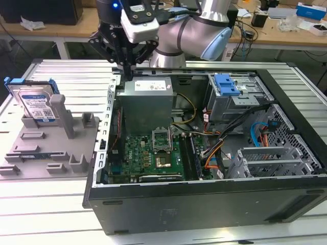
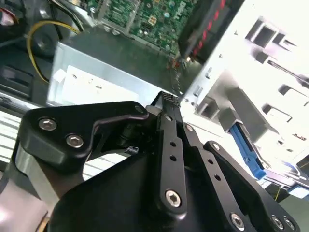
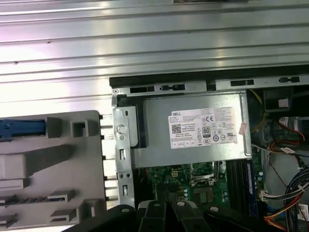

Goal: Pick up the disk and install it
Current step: 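Reach for the disk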

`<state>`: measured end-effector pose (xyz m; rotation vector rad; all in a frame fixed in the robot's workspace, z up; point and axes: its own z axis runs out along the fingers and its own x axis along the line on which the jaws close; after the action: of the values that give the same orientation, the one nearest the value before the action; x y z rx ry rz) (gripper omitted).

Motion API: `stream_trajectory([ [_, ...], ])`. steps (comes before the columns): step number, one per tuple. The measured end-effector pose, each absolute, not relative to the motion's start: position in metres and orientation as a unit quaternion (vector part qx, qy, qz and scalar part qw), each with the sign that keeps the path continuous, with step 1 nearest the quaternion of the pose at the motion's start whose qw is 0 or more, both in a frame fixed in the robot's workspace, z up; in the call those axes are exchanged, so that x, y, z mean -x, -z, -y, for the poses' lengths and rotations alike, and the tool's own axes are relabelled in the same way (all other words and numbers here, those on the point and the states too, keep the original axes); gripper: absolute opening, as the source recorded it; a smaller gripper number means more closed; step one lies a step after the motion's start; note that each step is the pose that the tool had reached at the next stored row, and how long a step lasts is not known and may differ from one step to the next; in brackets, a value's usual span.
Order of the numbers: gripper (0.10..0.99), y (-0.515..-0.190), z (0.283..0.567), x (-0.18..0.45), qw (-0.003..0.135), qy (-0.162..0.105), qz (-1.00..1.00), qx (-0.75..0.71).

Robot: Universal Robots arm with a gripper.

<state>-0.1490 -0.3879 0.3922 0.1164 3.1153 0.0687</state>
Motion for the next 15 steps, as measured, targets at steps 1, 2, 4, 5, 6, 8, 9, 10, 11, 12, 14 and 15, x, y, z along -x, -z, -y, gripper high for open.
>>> stream_trajectory([
  [1,0.106,-0.392,0.385,0.162,0.012,-0.022,-0.999,-0.037],
  [2,0.106,-0.392,0.383,0.172,0.011,-0.022,-0.999,-0.037],
  [4,0.106,-0.391,0.380,0.185,0.011,-0.022,-0.999,-0.037],
  [5,0.106,-0.391,0.379,0.189,0.011,-0.022,-0.999,-0.037],
  [6,0.106,-0.391,0.378,0.193,0.011,-0.022,-0.999,-0.037],
  [8,0.106,-0.391,0.374,0.208,0.011,-0.022,-0.999,-0.037],
  [9,0.106,-0.391,0.373,0.214,0.011,-0.022,-0.999,-0.037],
  [10,0.106,-0.391,0.370,0.221,0.011,-0.022,-0.999,-0.037],
  [11,0.106,-0.390,0.368,0.226,0.011,-0.022,-0.999,-0.038],
  [12,0.106,-0.390,0.367,0.229,0.011,-0.022,-0.999,-0.037],
  [14,0.106,-0.390,0.362,0.239,0.011,-0.022,-0.999,-0.038],
  [15,0.106,-0.390,0.361,0.242,0.011,-0.022,-0.999,-0.037],
])
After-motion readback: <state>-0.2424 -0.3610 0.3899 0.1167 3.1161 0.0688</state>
